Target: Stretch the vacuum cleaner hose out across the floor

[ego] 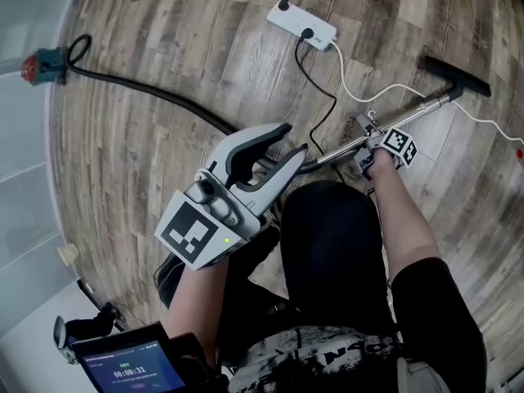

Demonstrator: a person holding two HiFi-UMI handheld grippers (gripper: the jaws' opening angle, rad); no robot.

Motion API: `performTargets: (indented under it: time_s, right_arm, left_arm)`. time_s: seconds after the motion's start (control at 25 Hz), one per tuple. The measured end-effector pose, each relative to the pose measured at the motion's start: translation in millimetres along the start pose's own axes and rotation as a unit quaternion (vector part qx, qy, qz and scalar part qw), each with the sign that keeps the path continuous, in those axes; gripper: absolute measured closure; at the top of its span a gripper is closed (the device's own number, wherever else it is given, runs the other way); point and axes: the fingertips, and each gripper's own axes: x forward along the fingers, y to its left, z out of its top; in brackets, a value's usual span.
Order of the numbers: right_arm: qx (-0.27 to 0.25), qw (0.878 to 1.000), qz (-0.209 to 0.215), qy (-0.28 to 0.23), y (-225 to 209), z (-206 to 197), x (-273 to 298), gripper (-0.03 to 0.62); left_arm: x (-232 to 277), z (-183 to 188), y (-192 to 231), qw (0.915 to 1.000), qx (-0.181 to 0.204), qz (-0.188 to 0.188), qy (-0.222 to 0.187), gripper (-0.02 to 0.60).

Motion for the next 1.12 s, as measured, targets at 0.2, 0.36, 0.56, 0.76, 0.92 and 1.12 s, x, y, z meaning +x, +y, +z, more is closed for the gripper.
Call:
performTargets:
  time_s: [0.2,0.36,0.56,0.76,0.92,1.12]
  right_arm:
    - [-0.016,0.997,-0.06,0.033,-5.3,-9.9,-1.8,0.324]
    - [-0.038,0.991,-0.113,0.063,-18.1,-20.3,-8.9,0.335]
    - [-0.072,0.975,-0.184,0.097,-33.8,-26.0,-18.9,0.352]
    - [-0.071,0.969,-0.206,0.12,-49.0,-30.0,-28.3,0.339]
    - [-0.093,0.964,-0.21,0.136,-53.1,-24.8,-45.6,0.29]
    - [-0.12,0.967,-0.196,0.113,-37.8,-0.3,-60.3,0.341]
  left_arm:
    - [0.0,-1.7,-0.8,1.0,0.003,-0.005,-0.008,0.462]
    - [0.3,-1.0,-5.1,0.9997,0.011,-0.012,-0.017,0.462]
    - [-1.8,6.6,-5.3,0.9991,0.029,-0.017,-0.026,0.462]
    - [-4.4,8.4,-6.8,0.9987,0.032,-0.019,-0.034,0.462]
    - [-5.5,13.0,-6.9,0.9983,0.032,-0.021,-0.044,0.462]
    - [-0.6,16.9,-6.4,0.9979,0.03,-0.024,-0.053,0.462]
